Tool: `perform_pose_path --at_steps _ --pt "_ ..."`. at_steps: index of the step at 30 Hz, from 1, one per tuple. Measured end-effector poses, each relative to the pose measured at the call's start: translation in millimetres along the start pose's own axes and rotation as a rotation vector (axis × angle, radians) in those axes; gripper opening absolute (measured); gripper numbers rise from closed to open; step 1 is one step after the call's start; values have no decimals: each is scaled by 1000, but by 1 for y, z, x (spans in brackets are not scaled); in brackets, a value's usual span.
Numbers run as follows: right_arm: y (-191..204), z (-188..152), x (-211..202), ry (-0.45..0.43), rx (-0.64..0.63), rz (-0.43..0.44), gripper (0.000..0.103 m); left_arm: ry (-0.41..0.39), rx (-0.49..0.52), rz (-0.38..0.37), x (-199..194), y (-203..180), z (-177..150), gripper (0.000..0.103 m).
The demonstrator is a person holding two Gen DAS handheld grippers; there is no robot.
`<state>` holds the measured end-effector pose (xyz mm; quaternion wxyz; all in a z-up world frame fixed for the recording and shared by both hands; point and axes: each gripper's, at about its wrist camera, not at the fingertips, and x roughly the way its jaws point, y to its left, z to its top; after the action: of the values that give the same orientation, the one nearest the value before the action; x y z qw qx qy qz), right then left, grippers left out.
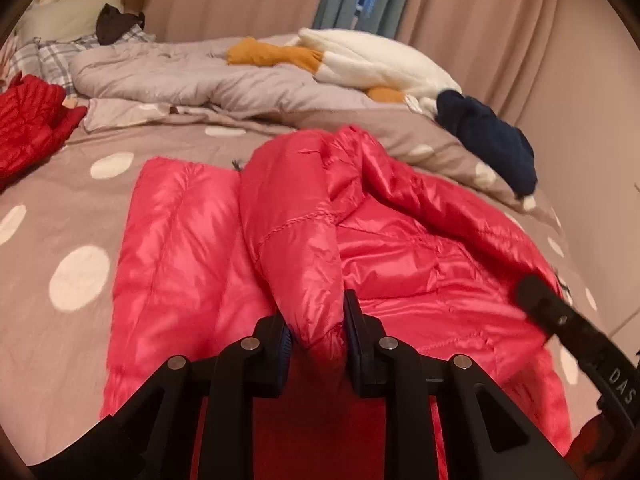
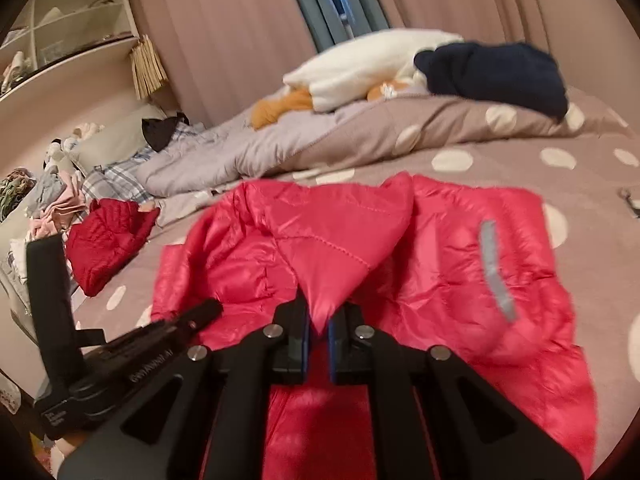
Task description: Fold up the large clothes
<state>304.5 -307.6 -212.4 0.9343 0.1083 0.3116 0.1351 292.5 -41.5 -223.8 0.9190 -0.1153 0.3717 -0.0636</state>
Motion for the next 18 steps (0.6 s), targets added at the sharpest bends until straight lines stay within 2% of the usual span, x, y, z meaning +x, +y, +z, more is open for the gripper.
perform_pose_path --at_steps 6,9,10,11,13,15,18 --pt "-11 -24 -21 39 -16 -38 7 -28 67 30 -35 -12 -22 24" --pt "-13 -43 -13 77 -51 -97 9 23 101 59 -23 -12 -40 24" --pt "-16 -49 -7 93 -57 -113 10 41 102 67 -16 -10 -47 27" --pt "-18 -53 -3 105 -57 -118 12 26 98 71 -9 -6 -56 30" --pt "-27 -64 9 125 -51 -145 17 -2 79 33 -4 1 -64 36" --pt "-33 -67 14 143 -35 -158 16 3 41 10 -4 7 -61 41" --pt "-29 -67 18 143 -61 -194 17 -6 45 33 -4 5 -62 45"
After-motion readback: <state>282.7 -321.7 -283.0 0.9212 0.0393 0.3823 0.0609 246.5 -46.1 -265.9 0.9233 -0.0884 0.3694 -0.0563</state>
